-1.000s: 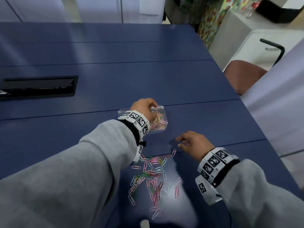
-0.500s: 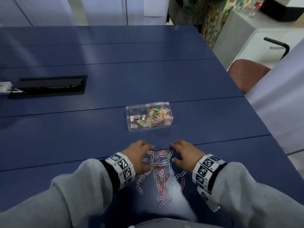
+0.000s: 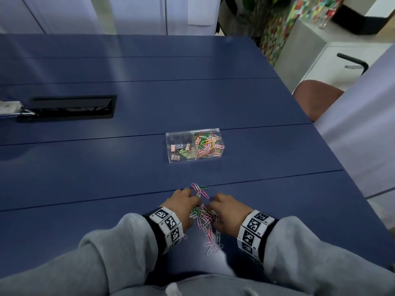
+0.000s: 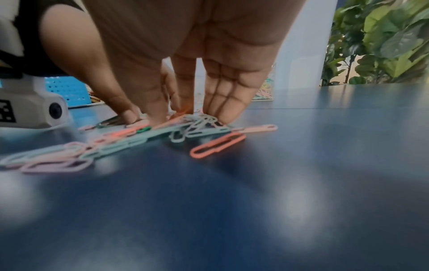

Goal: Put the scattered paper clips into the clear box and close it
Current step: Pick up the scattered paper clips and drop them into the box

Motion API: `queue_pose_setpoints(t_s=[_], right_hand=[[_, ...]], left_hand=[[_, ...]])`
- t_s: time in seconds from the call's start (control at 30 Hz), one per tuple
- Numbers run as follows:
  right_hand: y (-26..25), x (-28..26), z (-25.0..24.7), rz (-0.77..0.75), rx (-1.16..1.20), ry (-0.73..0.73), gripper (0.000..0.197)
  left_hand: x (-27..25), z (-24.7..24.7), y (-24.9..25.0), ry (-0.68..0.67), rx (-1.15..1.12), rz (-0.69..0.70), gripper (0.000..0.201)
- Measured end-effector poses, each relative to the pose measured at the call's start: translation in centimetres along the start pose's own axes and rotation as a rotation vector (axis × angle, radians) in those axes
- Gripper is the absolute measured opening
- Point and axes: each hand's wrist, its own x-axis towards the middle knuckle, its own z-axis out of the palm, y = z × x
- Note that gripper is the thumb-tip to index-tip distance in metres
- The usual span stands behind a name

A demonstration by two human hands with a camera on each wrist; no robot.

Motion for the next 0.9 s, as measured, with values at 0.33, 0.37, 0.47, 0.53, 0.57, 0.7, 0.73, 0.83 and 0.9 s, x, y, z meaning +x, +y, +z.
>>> queue_pose_setpoints(t_s=[0.33, 0.37, 0.47, 0.53, 0.57, 0.7, 0.73, 0.83, 0.9], right_hand=[[0.8, 1.1, -0.6, 0.122, 0.149, 0.046, 0.022], [1.0, 1.2, -1.0, 0.138, 0.149, 0.036, 0.018], [1.4, 1.2, -3.0, 0.149, 0.167, 0.072, 0.015], [1.4, 1.4, -4.4, 0.166, 0.244, 0.145, 0.015], [1.4, 1.5, -5.3, 0.174, 0.303, 0.19, 0.019], [1.4, 3.0, -8.7, 0.151, 0.513, 0.385, 0.023], [1.3, 3.6, -9.5, 0.144, 0.526, 0.443, 0.02], [1.0, 5.8, -11.6, 0.127, 0.52, 0.609, 0.015], [0.9, 7.3, -12.6, 0.128, 0.462, 0.651, 0.013]], left_hand=[[0.1, 0.2, 0.4, -0.015, -0.025, -0.001, 0.019], [0.1, 0.1, 0.4, -0.02, -0.031, 0.005, 0.019], [-0.1, 0.1, -0.2, -0.003, -0.073, 0.022, 0.03], [-0.1, 0.1, -0.9, 0.034, -0.118, 0.015, 0.039], [-0.1, 0.1, -1.2, 0.061, -0.149, 0.004, 0.039], [-0.3, -0.5, -2.5, 0.107, -0.277, -0.083, 0.034], [-0.4, -0.6, -2.8, 0.114, -0.315, -0.094, 0.033], [-0.9, -1.1, -3.5, 0.164, -0.41, -0.105, 0.031], [-1.0, -1.5, -3.9, 0.206, -0.426, -0.095, 0.032]])
